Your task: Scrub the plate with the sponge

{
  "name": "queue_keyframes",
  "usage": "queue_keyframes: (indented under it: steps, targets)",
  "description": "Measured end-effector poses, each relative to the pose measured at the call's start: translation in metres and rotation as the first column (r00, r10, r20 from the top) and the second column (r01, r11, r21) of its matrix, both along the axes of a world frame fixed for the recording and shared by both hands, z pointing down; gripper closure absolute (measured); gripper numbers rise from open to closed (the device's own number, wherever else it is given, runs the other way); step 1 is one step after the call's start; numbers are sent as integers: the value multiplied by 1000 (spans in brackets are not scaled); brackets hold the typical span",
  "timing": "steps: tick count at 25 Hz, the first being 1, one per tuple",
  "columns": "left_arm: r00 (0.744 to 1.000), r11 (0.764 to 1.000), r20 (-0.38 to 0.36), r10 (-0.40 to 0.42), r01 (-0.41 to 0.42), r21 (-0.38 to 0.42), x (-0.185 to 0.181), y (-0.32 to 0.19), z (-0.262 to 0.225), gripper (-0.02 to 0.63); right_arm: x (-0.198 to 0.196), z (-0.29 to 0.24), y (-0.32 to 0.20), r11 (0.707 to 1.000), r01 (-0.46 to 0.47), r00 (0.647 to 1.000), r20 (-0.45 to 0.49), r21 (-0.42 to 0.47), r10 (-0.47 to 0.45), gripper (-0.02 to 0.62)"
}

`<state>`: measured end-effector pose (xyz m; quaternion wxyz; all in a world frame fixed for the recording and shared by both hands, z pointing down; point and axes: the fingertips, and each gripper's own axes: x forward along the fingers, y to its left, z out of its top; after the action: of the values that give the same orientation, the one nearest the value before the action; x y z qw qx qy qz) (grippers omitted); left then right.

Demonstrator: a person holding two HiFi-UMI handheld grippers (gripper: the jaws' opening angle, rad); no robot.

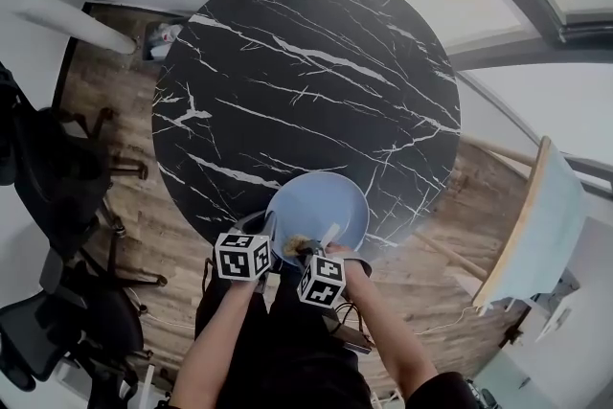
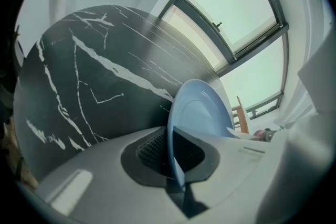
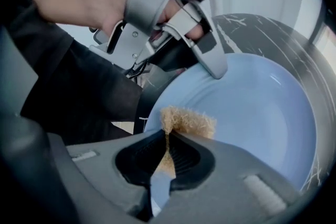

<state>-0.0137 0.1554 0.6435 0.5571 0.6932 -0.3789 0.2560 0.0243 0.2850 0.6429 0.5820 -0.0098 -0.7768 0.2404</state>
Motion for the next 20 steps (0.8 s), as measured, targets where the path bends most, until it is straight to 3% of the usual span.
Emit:
queue_keyframes:
  steps: [5, 10, 20]
  targets:
    - [997, 996, 18, 81, -81, 27, 4, 0, -1, 591, 9, -2, -13, 998, -16, 999, 34, -66, 19, 571]
    - [990, 990, 40, 132, -134, 44, 7, -1, -1, 584, 16, -3, -33, 999, -24, 999, 35, -48, 26, 571]
    - [990, 990, 25, 135, -136, 23, 7, 0, -1, 584, 33, -3, -95, 995, -96, 995, 21, 32, 95, 571]
